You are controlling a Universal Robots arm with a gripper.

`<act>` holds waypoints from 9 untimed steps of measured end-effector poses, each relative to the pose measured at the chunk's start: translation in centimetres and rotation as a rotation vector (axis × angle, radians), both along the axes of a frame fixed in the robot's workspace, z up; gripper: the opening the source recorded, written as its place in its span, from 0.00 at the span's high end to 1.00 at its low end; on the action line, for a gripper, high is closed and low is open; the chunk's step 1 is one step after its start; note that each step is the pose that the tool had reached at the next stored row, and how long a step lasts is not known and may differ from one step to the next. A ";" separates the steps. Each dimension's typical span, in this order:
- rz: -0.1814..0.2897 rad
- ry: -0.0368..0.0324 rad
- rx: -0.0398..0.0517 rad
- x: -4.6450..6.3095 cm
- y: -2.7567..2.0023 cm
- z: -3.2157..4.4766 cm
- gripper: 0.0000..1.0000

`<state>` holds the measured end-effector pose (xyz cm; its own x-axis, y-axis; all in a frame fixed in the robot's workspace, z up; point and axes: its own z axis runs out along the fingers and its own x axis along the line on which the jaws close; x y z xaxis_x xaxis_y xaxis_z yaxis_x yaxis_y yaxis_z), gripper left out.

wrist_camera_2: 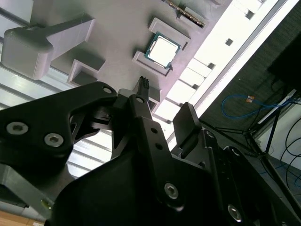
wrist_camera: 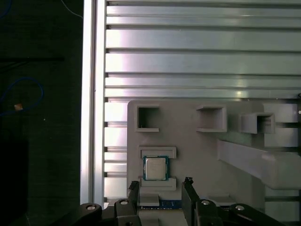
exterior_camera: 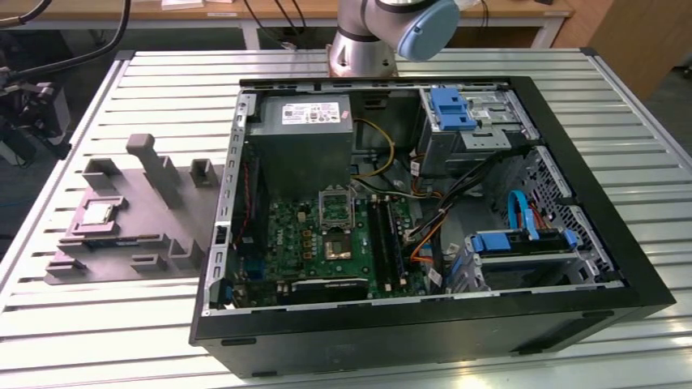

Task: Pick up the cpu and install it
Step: 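Pick up the cpu and move it towards the insertion slot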

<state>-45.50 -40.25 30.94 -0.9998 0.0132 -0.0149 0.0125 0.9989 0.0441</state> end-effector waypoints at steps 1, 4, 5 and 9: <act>0.000 0.0000 0.0000 0.0 0.00 0.00 0.52; 0.000 -0.0001 0.0001 0.0 0.00 -0.06 0.40; 0.000 -0.0003 0.0002 0.0 0.00 -0.14 0.40; 0.005 -0.0002 0.0000 0.0 -0.06 -0.75 0.40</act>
<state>-45.50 -40.31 30.19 -0.9999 0.0082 -0.0150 0.0075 0.9990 0.0441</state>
